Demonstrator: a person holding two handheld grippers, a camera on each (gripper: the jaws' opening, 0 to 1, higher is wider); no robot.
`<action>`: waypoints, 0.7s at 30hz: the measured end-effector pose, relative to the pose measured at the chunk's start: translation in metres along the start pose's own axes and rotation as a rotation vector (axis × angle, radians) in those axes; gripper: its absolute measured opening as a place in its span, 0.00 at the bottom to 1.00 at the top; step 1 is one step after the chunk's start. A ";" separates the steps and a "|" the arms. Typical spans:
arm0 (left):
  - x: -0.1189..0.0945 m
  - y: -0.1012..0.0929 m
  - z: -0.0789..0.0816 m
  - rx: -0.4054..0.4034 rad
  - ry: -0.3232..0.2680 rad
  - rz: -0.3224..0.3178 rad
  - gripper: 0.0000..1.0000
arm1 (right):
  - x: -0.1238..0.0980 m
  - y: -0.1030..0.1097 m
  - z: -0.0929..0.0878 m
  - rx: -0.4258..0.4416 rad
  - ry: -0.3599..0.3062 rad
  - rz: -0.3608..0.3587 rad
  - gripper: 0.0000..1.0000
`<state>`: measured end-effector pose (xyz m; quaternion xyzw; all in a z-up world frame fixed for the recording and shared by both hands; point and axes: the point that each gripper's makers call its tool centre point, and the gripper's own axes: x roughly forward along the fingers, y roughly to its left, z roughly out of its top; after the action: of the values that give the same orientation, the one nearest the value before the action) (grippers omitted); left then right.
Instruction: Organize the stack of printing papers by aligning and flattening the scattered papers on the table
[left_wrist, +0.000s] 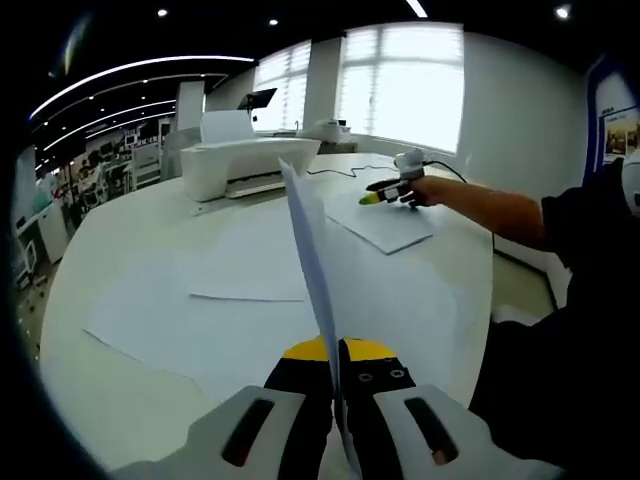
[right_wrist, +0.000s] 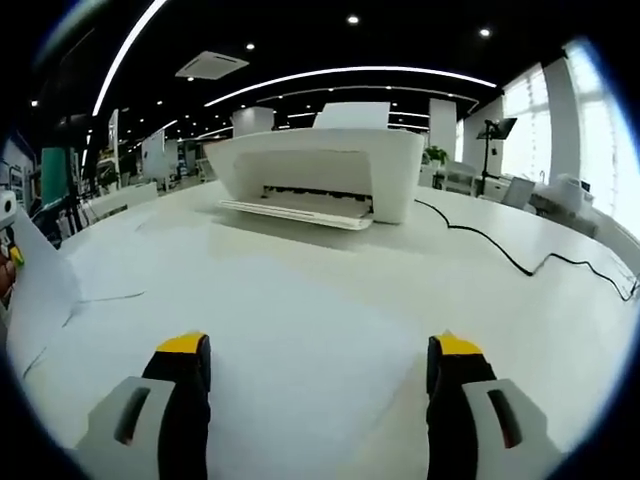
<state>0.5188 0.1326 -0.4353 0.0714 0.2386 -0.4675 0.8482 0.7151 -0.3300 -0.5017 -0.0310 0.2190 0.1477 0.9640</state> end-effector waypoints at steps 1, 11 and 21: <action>0.000 0.000 0.000 0.000 0.000 0.000 0.07 | 0.001 -0.001 0.000 0.002 0.002 -0.004 0.85; 0.000 0.001 -0.001 0.000 0.003 0.003 0.07 | 0.006 -0.006 -0.005 0.009 0.012 -0.025 0.84; -0.002 0.000 -0.003 -0.001 0.001 0.003 0.07 | 0.005 -0.007 -0.005 0.018 -0.008 -0.039 0.80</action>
<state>0.5175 0.1349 -0.4370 0.0714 0.2393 -0.4658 0.8489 0.7196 -0.3361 -0.5082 -0.0261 0.2156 0.1272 0.9678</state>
